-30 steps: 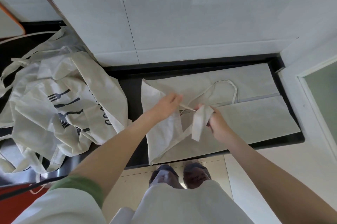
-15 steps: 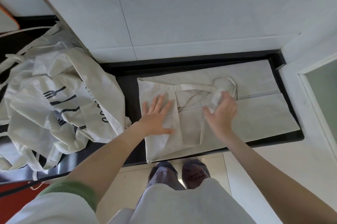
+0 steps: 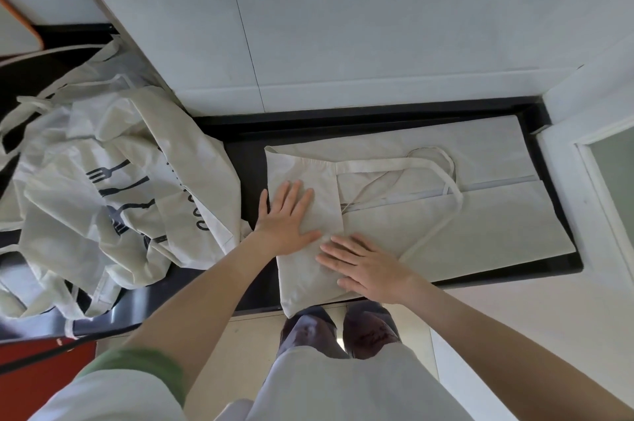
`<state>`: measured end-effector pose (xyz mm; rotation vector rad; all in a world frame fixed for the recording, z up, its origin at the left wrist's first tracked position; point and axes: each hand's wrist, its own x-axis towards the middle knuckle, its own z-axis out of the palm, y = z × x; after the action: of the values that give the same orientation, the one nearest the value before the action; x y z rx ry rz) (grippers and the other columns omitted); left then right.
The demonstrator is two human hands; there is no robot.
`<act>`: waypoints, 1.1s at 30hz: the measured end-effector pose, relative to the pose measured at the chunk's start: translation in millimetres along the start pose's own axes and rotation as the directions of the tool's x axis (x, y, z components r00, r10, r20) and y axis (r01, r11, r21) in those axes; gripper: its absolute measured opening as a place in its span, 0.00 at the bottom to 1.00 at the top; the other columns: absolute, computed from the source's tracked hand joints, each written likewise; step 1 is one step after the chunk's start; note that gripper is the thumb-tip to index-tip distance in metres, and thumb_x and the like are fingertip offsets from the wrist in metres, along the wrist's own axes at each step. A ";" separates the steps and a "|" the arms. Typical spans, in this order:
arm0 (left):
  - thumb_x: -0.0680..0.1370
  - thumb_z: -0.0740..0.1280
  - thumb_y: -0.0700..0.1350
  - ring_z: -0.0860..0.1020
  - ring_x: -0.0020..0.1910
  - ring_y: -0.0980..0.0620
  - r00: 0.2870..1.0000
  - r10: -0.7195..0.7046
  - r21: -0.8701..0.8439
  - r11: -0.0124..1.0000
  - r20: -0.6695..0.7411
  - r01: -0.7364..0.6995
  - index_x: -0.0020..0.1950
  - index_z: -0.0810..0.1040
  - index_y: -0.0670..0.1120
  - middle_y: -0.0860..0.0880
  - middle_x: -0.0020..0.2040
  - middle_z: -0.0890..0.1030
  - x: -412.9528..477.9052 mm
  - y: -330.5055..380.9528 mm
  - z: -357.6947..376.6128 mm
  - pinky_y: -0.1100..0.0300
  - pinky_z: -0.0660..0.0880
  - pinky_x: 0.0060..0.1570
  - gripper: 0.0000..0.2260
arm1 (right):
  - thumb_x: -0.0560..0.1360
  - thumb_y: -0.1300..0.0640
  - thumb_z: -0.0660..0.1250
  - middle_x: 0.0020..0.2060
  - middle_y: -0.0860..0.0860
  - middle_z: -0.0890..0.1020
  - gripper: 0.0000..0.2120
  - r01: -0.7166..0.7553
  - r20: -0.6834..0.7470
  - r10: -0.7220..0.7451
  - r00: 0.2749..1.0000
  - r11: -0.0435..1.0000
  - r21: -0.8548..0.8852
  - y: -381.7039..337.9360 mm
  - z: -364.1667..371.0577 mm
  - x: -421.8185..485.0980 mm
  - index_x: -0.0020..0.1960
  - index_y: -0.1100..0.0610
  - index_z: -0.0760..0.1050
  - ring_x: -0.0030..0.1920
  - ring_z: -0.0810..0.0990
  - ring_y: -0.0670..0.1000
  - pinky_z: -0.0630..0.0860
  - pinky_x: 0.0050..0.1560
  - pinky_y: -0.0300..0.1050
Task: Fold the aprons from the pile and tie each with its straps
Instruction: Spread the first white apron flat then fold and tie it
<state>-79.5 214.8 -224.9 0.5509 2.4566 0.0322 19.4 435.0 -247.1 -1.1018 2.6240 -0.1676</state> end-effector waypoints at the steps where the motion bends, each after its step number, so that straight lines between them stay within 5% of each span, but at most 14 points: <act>1: 0.78 0.51 0.67 0.39 0.77 0.45 0.998 -0.014 0.019 1.000 -0.063 0.016 0.79 0.41 0.51 0.47 0.79 0.39 -0.4 3.3 -2.0 0.41 0.37 0.73 0.36 | 0.83 0.44 0.42 0.76 0.48 0.62 0.25 -0.033 -0.015 0.033 0.999 0.999 0.025 2.1 -2.1 -0.4 0.78 0.50 0.51 0.76 0.56 0.51 0.53 0.72 0.51; 4: 0.81 0.53 0.61 0.63 0.70 0.44 0.948 -0.107 -0.026 0.994 -0.298 0.104 0.73 0.62 0.46 0.45 0.72 0.63 8.1 14.7 -18.7 0.47 0.56 0.70 0.26 | 0.84 0.46 0.46 0.72 0.49 0.68 0.24 -0.186 -0.076 0.190 0.979 0.981 0.061 17.5 -15.4 -0.1 0.77 0.53 0.56 0.69 0.64 0.50 0.66 0.67 0.49; 7: 0.81 0.56 0.53 0.65 0.68 0.45 0.921 -0.118 -0.065 0.993 -0.371 0.101 0.71 0.65 0.44 0.45 0.71 0.65 25.0 18.9 -36.6 0.50 0.60 0.69 0.21 | 0.75 0.60 0.64 0.66 0.53 0.72 0.28 -0.342 -0.154 0.354 0.923 0.935 0.096 42.0 -30.7 5.5 0.74 0.58 0.62 0.63 0.66 0.52 0.75 0.60 0.52; 10: 0.80 0.59 0.52 0.57 0.75 0.44 0.941 -0.063 -0.111 0.993 -0.333 0.028 0.75 0.59 0.45 0.44 0.77 0.57 39.5 21.2 -49.6 0.48 0.52 0.73 0.25 | 0.67 0.69 0.69 0.67 0.54 0.70 0.40 -0.448 -0.084 0.456 0.886 0.889 0.093 66.3 -44.0 12.0 0.76 0.59 0.59 0.63 0.67 0.53 0.75 0.59 0.53; 13: 0.76 0.63 0.62 0.43 0.78 0.44 0.977 0.057 -0.083 0.994 -0.204 -0.076 0.78 0.50 0.51 0.45 0.79 0.43 50.8 31.0 -54.8 0.42 0.41 0.74 0.37 | 0.66 0.71 0.69 0.70 0.54 0.67 0.44 -0.471 -0.029 0.474 0.880 0.879 0.073 83.1 -51.0 19.7 0.77 0.56 0.56 0.63 0.69 0.56 0.72 0.59 0.51; 16: 0.71 0.65 0.69 0.31 0.75 0.44 0.989 0.144 0.009 0.990 -0.033 -0.144 0.78 0.36 0.52 0.45 0.77 0.31 57.8 37.0 -49.5 0.40 0.31 0.70 0.50 | 0.59 0.69 0.74 0.61 0.56 0.75 0.33 -0.426 -0.106 0.422 0.900 0.905 -0.014 91.2 -52.1 28.7 0.63 0.58 0.74 0.58 0.74 0.57 0.74 0.54 0.51; 19: 0.68 0.68 0.70 0.25 0.72 0.45 0.988 0.137 0.031 0.990 0.073 -0.139 0.76 0.29 0.52 0.47 0.74 0.25 61.4 34.8 -43.9 0.39 0.28 0.69 0.56 | 0.57 0.66 0.75 0.49 0.54 0.79 0.16 -0.370 -0.218 0.343 0.914 0.924 -0.098 98.4 -54.3 29.3 0.44 0.59 0.78 0.50 0.75 0.56 0.69 0.53 0.49; 24: 0.66 0.69 0.70 0.22 0.70 0.46 0.983 0.131 0.050 0.989 0.129 -0.138 0.74 0.26 0.53 0.48 0.72 0.22 63.7 32.4 -44.0 0.38 0.29 0.70 0.59 | 0.64 0.67 0.71 0.35 0.52 0.78 0.12 -0.388 -0.280 0.384 0.880 0.921 0.044 108.7 -73.3 17.9 0.46 0.60 0.74 0.39 0.78 0.55 0.62 0.56 0.46; 27: 0.66 0.69 0.71 0.21 0.69 0.46 0.981 0.125 0.062 0.989 0.145 -0.135 0.73 0.25 0.54 0.48 0.71 0.21 64.5 32.3 -44.1 0.38 0.29 0.70 0.59 | 0.72 0.65 0.65 0.33 0.51 0.76 0.10 -0.529 -0.239 0.566 0.789 0.824 0.204 120.4 -92.8 11.1 0.53 0.60 0.72 0.41 0.77 0.55 0.66 0.53 0.47; 30: 0.66 0.69 0.70 0.21 0.69 0.46 0.980 0.123 0.053 0.990 0.156 -0.133 0.73 0.25 0.54 0.48 0.71 0.21 63.2 32.6 -44.4 0.38 0.29 0.70 0.59 | 0.76 0.66 0.60 0.37 0.53 0.76 0.16 -0.619 -0.210 0.770 0.602 0.617 0.486 132.6 -105.2 0.2 0.63 0.59 0.68 0.38 0.77 0.57 0.72 0.40 0.50; 33: 0.67 0.69 0.70 0.22 0.69 0.46 0.980 0.118 0.051 0.991 0.158 -0.127 0.73 0.25 0.54 0.48 0.72 0.21 62.7 34.5 -46.6 0.38 0.29 0.70 0.59 | 0.76 0.67 0.60 0.43 0.51 0.76 0.20 -0.628 -0.224 0.877 0.426 0.465 0.624 145.2 -110.6 -11.5 0.66 0.56 0.66 0.38 0.77 0.55 0.74 0.39 0.51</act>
<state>-138.6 275.9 -217.3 0.7045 2.2761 -0.0344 -105.7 544.4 -170.8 0.5074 2.9850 -0.9282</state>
